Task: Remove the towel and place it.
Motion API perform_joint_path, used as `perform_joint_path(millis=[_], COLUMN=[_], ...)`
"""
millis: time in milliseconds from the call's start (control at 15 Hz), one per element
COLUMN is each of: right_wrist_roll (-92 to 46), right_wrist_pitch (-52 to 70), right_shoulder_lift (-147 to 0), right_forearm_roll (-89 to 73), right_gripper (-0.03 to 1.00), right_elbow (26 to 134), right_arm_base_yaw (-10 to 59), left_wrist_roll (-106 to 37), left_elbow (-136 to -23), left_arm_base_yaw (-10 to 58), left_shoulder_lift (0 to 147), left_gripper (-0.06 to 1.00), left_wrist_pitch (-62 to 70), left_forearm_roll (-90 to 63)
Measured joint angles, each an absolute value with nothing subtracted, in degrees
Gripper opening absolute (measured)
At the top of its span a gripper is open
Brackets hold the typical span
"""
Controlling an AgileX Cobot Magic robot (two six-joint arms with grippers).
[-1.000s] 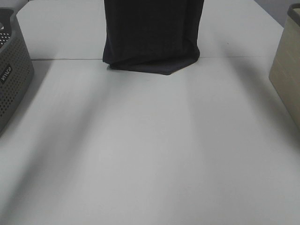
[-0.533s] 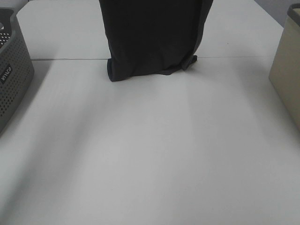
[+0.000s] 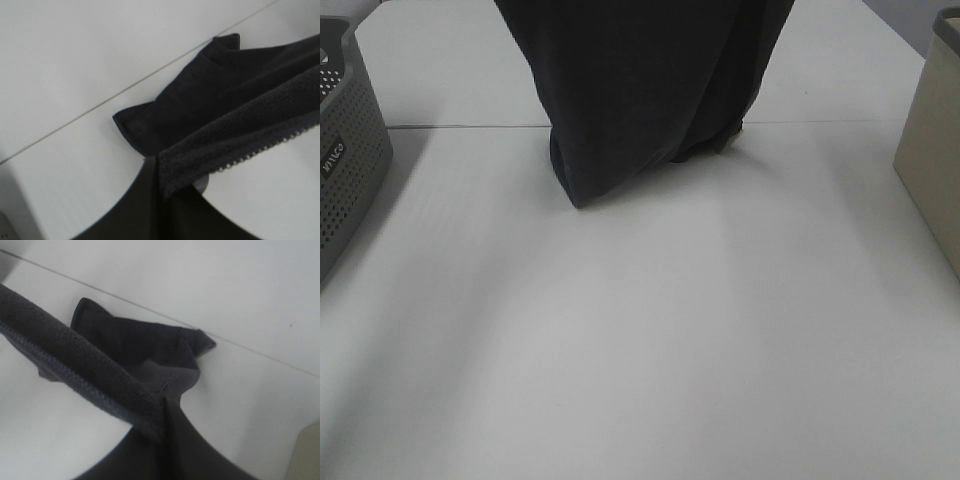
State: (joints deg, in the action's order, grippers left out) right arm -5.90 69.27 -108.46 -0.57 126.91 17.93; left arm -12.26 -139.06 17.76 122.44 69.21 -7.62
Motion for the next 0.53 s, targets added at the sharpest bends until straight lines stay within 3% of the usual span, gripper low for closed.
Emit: perform_joint_path(millis=[533], right_wrist_roll=[-6.30], right_wrist_pitch=[68.24], right_shoulder_lift=[-89.67], right_forearm_roll=[-8.71], right_gripper=[0.01], right_elbow=[90.18], right_arm_base_yaw=[18.56], left_wrist_roll=[-34.32], left_elbow=[-95.00], left_arm_base_yaw=[18.28], left_shoulder_lift=[92.36], left_gripper=[0.00], left_wrist_pitch=[68.93], left_forearm_roll=[-12.83])
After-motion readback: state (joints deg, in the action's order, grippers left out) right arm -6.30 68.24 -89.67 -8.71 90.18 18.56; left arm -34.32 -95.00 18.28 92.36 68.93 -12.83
